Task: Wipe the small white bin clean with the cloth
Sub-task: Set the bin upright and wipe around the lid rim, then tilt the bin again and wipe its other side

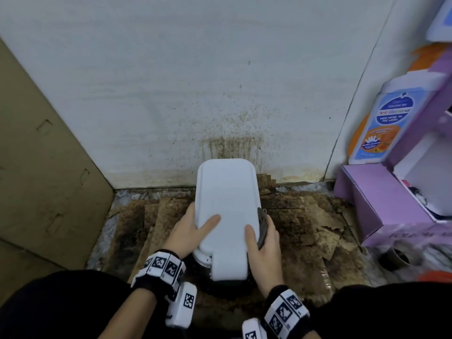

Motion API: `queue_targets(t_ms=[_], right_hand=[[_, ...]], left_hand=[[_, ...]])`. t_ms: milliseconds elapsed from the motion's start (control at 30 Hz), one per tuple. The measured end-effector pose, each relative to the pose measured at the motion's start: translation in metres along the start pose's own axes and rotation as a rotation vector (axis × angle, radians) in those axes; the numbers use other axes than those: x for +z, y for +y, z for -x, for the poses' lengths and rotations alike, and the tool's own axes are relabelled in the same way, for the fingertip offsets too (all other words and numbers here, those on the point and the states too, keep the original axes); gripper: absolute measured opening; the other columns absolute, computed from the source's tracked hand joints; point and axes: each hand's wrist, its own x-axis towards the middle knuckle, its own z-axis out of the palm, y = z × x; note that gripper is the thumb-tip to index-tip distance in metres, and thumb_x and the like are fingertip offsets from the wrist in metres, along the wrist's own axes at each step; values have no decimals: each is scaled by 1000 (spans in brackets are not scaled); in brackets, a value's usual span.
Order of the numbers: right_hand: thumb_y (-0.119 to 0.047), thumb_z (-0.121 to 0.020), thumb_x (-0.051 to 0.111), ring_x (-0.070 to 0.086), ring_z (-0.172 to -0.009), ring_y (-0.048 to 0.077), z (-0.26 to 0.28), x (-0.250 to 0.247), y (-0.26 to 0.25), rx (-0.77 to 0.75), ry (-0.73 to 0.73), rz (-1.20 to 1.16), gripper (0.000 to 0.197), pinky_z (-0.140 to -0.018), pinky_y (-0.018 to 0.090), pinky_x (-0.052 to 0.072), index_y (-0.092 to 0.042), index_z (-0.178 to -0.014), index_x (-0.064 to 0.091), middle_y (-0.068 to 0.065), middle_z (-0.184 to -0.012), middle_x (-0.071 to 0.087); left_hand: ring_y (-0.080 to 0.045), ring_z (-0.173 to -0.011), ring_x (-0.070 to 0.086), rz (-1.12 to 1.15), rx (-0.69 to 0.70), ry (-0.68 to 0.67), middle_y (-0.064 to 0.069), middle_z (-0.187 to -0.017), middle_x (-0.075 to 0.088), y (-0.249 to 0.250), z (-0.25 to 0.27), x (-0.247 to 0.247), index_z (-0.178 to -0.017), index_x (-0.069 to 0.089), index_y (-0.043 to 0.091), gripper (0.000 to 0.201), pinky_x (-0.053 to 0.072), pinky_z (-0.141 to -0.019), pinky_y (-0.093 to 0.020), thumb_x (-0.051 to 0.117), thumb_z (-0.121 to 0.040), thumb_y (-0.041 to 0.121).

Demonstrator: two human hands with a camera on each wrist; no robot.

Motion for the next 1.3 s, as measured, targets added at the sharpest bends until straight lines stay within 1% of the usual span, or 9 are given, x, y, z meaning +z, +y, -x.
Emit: queue_targets(t_ms=[167,300,400,767,900,1000,1100,1200,1300], right_hand=[[-58,-94,52,38,-138,17,6,9,5,2,83,11,70,-111,49,40,-33,-154,25,-8,-149,35],[-57,-97,47,43,-135,14,3,15,7,18,60,-98,62,-111,48,42,-35,-152,29,-10,-148,41],[-64,-92,47,47,-133,11,1,20,6,46,44,-180,64,-110,46,44,-41,-149,32,-11,-147,45],[-70,-83,48,53,-128,10,-7,21,8,16,90,-199,68,-105,46,49,-43,-145,39,-13,-142,53],[-64,-88,48,53,-127,10,-6,23,9,15,89,-203,63,-106,45,48,-42,-146,38,-13,-142,52],[-50,-100,46,52,-128,11,-3,25,8,13,112,-187,50,-107,44,47,-38,-148,39,-10,-142,53],[-41,-104,42,54,-126,13,-1,24,5,11,136,-188,45,-106,42,48,-34,-148,42,-5,-141,56],[-38,-105,40,60,-116,13,0,22,1,26,146,-214,42,-96,34,52,-31,-146,46,-3,-131,62],[-35,-106,39,62,-104,8,1,18,-4,58,156,-240,38,-82,20,51,-29,-141,50,-6,-119,65]], left_hand=[[3,-105,59,-1,7,-27,28,-115,59,1,1,-1,-131,41,45,53,47,-84,-24,66,-86,58],[-6,-105,62,-42,-25,22,15,-121,63,-3,-4,-1,-135,46,34,58,48,-82,-26,62,-87,62],[-6,-101,61,-53,-56,40,11,-120,63,-6,-6,0,-136,45,28,60,45,-71,-18,61,-88,60],[-10,-102,62,-61,-99,70,8,-121,63,-15,-3,8,-131,45,29,58,45,-71,-22,58,-88,65],[-9,-108,63,-11,-100,51,14,-124,64,-18,-7,3,-137,45,36,61,51,-86,-30,62,-85,65],[-9,-111,63,7,-97,37,15,-127,64,-22,-7,0,-139,45,39,67,52,-97,-38,63,-81,69],[-10,-113,62,8,-94,30,14,-129,63,-22,-6,-1,-141,43,38,68,51,-97,-37,63,-83,68],[-12,-112,62,-57,-104,22,9,-133,60,-20,-5,0,-142,41,34,70,52,-97,-38,58,-84,70],[-28,-136,44,-332,-173,76,-8,-154,34,-14,-4,0,-156,17,22,98,37,-111,-47,47,-83,79]])
